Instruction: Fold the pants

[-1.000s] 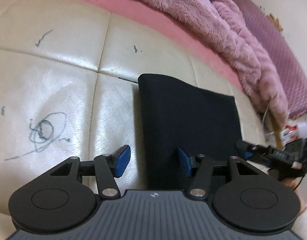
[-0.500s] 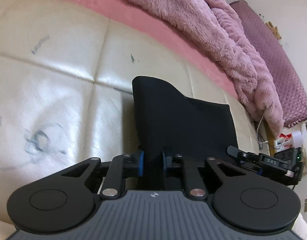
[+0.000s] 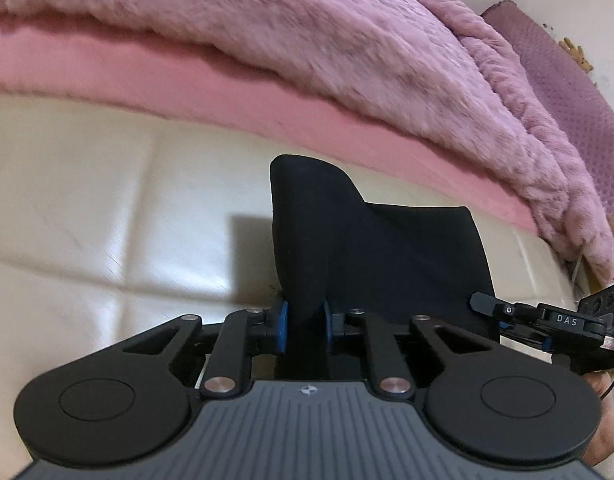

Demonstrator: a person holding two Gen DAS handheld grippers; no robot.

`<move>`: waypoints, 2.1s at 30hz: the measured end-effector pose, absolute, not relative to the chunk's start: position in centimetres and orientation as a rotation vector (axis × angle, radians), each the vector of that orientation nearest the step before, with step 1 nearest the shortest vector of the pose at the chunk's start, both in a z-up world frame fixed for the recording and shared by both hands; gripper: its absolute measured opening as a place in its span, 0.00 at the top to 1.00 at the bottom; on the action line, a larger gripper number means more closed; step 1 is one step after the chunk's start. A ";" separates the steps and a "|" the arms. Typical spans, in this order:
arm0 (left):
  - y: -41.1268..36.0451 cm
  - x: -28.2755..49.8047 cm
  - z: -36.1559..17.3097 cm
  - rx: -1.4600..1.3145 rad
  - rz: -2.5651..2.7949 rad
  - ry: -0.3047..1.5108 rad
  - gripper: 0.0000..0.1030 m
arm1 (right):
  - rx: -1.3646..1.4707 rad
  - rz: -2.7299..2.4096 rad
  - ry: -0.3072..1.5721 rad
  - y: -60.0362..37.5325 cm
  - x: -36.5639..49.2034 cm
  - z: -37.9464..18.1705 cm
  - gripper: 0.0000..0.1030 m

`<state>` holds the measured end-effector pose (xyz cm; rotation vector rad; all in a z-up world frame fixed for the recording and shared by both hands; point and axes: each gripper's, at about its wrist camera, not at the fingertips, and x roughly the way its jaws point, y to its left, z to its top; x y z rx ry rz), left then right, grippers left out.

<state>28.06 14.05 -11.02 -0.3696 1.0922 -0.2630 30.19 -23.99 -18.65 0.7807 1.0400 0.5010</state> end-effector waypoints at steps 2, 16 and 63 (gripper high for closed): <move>15.2 28.9 -10.9 -0.344 -0.260 1.090 0.83 | 0.778 0.508 1.045 -21.9 31.2 -18.7 0.88; 19.3 31.4 -14.7 -0.338 -0.246 1.096 0.68 | 0.698 0.492 1.089 -17.5 34.3 -20.3 0.86; 6.7 7.8 -1.9 -0.021 0.130 0.735 0.06 | -0.032 0.349 0.688 -12.9 8.5 -3.5 0.20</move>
